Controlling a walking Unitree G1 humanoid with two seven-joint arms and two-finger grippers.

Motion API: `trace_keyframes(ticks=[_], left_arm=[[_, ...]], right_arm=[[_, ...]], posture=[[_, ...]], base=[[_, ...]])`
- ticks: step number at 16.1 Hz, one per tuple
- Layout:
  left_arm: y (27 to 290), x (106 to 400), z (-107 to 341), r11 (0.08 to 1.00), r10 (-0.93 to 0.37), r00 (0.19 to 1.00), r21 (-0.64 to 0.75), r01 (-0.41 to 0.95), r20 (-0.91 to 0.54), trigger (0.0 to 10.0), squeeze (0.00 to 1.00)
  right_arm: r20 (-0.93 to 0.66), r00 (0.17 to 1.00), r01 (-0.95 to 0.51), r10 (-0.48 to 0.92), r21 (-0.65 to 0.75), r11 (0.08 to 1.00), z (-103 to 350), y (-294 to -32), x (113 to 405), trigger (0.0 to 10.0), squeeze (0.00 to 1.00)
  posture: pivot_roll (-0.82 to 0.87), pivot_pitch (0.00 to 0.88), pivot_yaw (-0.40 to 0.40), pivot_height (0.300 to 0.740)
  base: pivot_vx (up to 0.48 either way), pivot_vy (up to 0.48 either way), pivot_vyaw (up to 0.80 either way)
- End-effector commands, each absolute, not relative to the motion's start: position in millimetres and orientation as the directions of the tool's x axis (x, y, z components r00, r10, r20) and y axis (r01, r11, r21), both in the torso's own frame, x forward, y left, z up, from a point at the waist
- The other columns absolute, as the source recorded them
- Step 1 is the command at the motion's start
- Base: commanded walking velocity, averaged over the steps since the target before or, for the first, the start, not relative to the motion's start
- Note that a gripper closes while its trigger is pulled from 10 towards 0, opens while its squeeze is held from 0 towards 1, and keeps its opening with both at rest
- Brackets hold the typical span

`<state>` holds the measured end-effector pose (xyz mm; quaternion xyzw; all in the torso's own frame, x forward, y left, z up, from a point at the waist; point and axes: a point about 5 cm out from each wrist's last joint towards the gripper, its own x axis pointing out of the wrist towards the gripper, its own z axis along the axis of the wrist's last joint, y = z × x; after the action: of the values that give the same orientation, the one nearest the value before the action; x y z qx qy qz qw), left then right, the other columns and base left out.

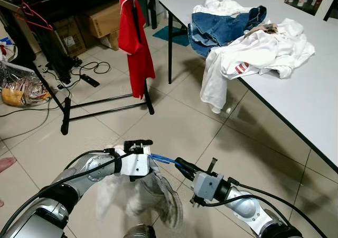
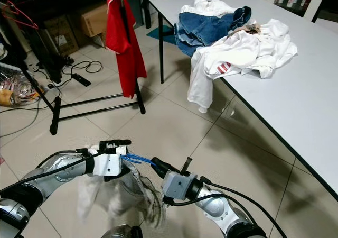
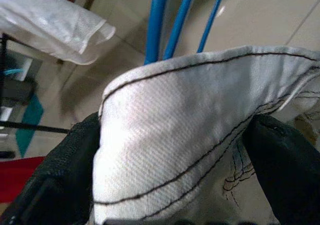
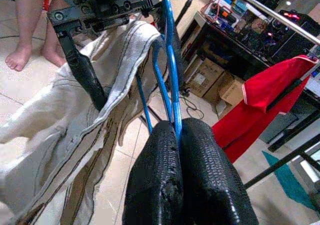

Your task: Hang hanger

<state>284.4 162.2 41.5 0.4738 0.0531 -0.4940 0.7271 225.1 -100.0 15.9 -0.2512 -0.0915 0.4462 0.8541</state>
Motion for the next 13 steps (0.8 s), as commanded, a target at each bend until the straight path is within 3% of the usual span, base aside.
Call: trace_keyframes(ticks=[1,12,13], left_arm=[[164.5,289.8,48.6,0.070,-0.656,0.546,0.678,0.732,-0.521,10.0,0.00],[162.0,288.0,44.2,0.035,-0.623,0.537,0.666,0.745,-0.569,10.0,0.00],[161.9,288.6,43.5,0.026,-0.613,0.538,0.667,0.745,-0.578,0.4,0.00]], right_arm=[[0.047,0.576,-0.670,0.816,-0.546,0.503,35.2,-92.1,236.3,10.0,0.00],[0.043,0.603,-0.647,0.796,-0.557,0.520,37.1,-91.3,243.8,10.0,0.00],[0.047,0.603,-0.645,0.797,-0.560,0.520,37.7,-90.6,243.9,10.0,0.00]], posture=[[0.07,0.000,0.085,0.740],[0.08,0.000,0.086,0.740],[0.07,0.000,0.087,0.740]], base=[[0.000,0.000,0.00],[0.000,0.000,0.00],[0.000,0.000,0.00]])
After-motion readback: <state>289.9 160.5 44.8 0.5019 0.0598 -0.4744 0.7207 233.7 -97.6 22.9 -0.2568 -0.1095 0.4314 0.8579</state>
